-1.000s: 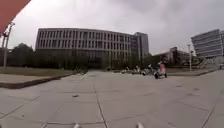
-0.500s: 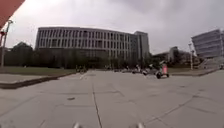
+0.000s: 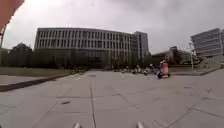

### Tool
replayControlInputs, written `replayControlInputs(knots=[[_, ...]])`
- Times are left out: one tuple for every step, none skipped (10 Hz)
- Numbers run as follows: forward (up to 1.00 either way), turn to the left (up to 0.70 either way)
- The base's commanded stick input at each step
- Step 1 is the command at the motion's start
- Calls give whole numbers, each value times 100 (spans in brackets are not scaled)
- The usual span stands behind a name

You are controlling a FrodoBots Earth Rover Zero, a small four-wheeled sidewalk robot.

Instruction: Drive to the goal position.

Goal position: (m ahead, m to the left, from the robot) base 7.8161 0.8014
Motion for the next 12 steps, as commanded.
replayControlInputs(knots=[[50,0],[50,0],[50,0],[50,0],[50,0],[50,0],[50,0],[50,0],[50,0],[50,0],[50,0],[50,0]])
